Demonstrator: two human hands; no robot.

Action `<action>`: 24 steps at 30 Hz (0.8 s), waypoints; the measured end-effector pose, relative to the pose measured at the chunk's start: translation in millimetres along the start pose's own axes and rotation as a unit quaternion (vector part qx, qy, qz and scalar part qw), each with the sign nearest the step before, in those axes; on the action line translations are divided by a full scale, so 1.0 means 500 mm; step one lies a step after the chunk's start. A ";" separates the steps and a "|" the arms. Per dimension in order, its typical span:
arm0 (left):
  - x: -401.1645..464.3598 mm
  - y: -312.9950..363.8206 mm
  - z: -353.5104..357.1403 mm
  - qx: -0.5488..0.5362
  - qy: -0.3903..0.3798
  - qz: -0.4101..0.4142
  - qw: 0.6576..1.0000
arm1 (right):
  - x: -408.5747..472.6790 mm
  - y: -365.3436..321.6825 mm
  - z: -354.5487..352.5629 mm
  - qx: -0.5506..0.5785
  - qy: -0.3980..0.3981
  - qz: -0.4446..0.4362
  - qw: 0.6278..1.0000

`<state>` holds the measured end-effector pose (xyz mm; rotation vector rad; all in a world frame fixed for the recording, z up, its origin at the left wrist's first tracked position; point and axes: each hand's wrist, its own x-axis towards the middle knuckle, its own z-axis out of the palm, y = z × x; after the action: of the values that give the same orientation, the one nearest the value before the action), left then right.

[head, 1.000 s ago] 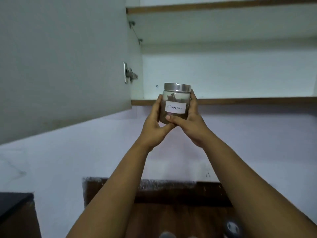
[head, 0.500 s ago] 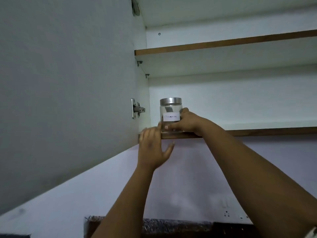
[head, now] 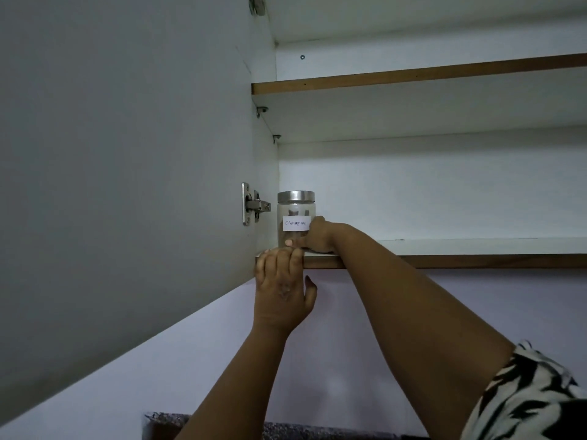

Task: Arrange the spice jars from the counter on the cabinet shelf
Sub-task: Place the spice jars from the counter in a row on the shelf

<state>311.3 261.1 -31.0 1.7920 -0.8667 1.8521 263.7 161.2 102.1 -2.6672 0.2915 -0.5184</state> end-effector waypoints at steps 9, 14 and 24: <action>-0.002 0.008 0.004 0.005 -0.002 -0.013 1.000 | 0.020 -0.005 0.017 -0.010 -0.009 -0.019 1.000; -0.003 -0.005 -0.002 0.006 -0.003 0.017 1.000 | 0.015 -0.005 0.017 -0.029 -0.010 -0.017 0.999; 0.007 0.001 -0.040 0.012 -0.048 0.017 0.999 | -0.032 0.000 0.015 0.023 -0.001 0.047 0.999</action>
<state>296.3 274.2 -27.0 1.9062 -0.9174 1.8167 252.2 168.5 90.8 -2.5952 0.3965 -0.4886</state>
